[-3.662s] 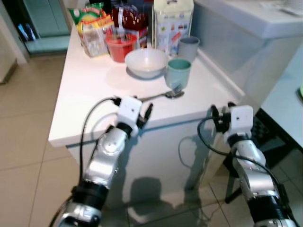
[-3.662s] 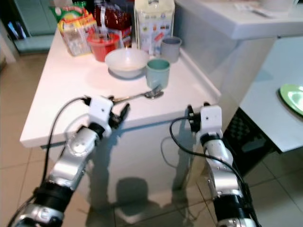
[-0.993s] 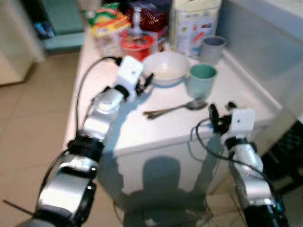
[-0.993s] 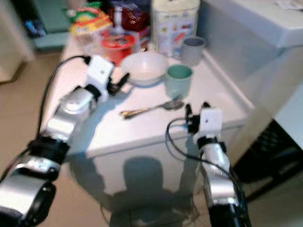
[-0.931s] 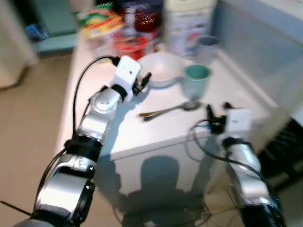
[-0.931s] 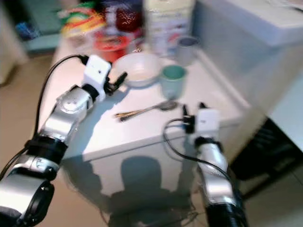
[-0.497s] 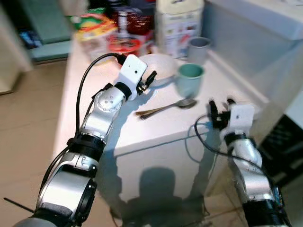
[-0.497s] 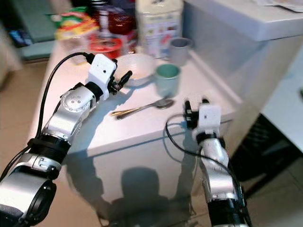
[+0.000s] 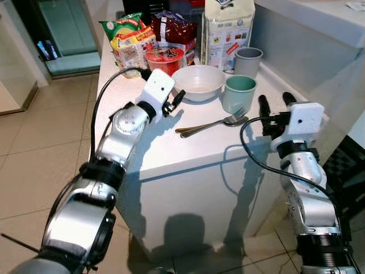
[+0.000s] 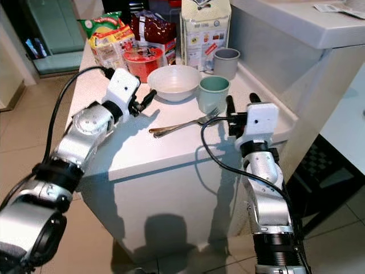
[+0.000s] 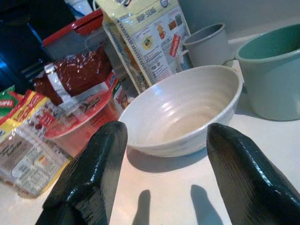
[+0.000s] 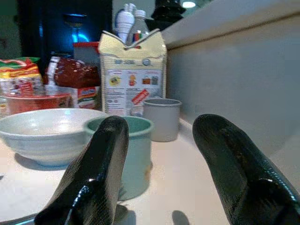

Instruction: Setting the table

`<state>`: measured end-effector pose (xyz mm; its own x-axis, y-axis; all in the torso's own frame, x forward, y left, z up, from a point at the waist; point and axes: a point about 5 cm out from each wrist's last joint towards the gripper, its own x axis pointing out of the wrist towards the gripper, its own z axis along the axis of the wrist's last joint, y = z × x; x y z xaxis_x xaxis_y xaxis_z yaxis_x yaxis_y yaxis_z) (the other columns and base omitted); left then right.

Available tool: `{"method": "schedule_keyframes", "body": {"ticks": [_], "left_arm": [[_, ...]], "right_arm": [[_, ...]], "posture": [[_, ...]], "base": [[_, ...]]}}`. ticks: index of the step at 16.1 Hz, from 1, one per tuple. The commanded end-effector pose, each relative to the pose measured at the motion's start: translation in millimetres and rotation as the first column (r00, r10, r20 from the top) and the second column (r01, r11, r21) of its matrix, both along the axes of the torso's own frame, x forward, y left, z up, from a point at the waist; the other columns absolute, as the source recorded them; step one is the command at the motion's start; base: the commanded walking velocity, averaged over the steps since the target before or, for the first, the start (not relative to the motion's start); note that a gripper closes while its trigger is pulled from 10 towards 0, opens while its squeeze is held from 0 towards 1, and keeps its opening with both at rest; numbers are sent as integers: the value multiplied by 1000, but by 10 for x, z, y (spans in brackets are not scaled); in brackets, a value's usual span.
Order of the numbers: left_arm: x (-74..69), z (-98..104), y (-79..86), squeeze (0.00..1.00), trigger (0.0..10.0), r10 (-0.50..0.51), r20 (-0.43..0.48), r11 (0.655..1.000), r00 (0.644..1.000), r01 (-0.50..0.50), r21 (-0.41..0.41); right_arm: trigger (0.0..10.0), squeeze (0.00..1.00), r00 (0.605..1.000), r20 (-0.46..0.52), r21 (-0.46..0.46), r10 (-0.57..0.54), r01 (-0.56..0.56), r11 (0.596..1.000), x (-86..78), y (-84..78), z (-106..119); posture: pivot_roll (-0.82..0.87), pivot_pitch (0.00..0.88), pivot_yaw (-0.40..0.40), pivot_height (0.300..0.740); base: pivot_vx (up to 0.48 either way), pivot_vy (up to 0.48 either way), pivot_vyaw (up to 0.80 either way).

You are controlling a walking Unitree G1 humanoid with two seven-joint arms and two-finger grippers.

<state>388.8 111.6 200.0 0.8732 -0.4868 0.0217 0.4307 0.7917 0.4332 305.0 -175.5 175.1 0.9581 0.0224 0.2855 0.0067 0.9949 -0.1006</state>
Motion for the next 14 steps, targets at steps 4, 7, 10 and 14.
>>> {"method": "schedule_keyframes", "body": {"ticks": [4, 7, 10, 14], "left_arm": [[68, 148, -20, 0, 10000, -21, 35, 998, 999, 19, 55], [66, 136, -64, 0, 10000, -40, 35, 997, 999, 38, 63], [56, 120, -106, 0, 10000, -63, 40, 995, 997, 60, 77], [74, 153, -41, 0, 10000, -82, 46, 982, 996, 73, 174]], "right_arm": [[10000, 0, 1000, 6, 20, -4, 4, 1000, 15, 21, 94], [10000, 0, 1000, -3, 23, -5, 5, 1000, 9, 17, 93], [10000, 0, 1000, -15, 30, -7, 8, 1000, 10, 15, 87], [10000, 0, 1000, -16, 34, 1, 0, 999, 18, 37, 105]], "posture": [[-43, 0, 103, 740], [-44, 0, 104, 740], [-42, 0, 104, 740], [-32, 0, 102, 740]], "base": [[453, 0, 0], [434, -82, 0], [0, 0, 0], [0, 0, 0]]}}
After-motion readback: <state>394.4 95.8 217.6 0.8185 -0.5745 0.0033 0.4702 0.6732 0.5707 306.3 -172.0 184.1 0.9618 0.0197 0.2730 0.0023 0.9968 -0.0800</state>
